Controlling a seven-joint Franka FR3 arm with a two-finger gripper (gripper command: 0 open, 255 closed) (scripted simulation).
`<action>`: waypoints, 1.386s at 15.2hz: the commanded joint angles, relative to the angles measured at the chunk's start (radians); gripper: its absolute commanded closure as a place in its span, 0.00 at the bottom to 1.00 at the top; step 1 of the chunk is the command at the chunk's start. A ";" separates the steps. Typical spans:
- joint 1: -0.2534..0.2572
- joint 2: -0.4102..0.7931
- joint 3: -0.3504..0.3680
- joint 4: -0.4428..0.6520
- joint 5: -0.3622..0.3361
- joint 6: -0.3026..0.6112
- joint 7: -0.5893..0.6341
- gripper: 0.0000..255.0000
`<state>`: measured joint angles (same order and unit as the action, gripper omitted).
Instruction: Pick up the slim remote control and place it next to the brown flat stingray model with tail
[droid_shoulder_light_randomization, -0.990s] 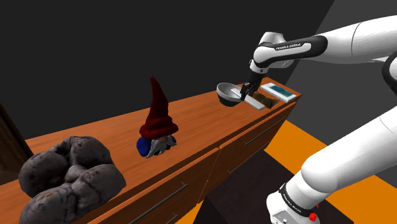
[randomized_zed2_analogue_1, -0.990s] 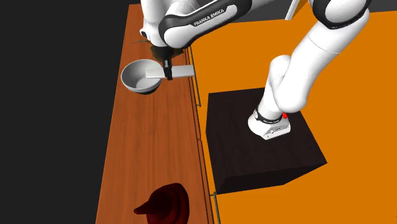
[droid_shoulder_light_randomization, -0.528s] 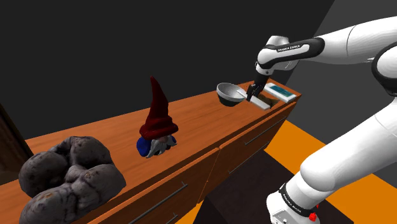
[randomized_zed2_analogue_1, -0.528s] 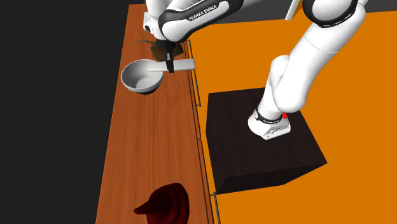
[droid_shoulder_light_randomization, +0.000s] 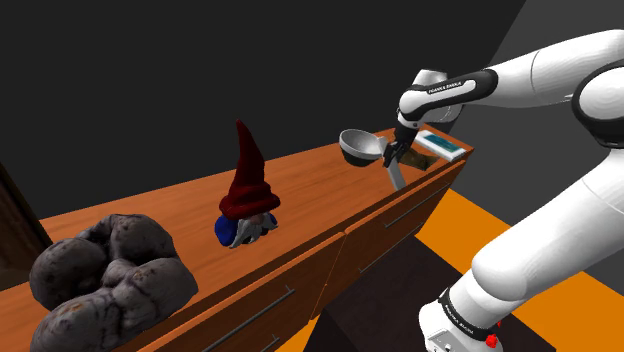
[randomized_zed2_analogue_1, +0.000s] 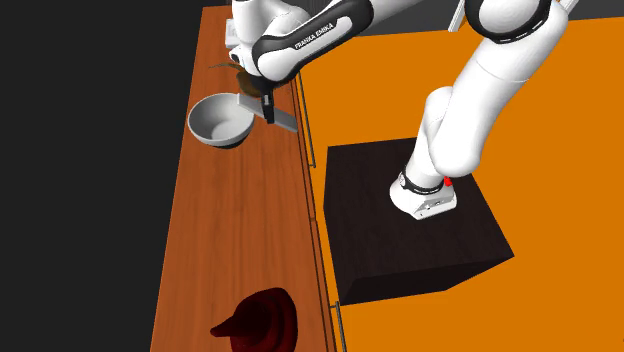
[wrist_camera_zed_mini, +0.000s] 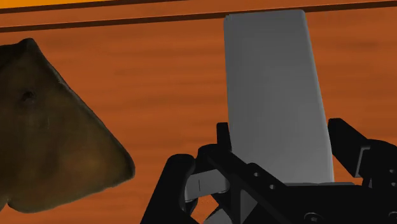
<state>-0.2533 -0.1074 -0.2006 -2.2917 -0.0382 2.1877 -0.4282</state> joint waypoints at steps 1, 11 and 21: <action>-0.001 0.014 -0.001 -0.021 0.002 0.030 -0.002 1.00; 0.000 0.077 -0.004 -0.065 0.015 0.136 -0.011 1.00; -0.006 0.083 -0.010 -0.075 0.017 0.152 -0.024 0.00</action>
<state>-0.2550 -0.0436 -0.2062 -2.3518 -0.0198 2.3488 -0.4483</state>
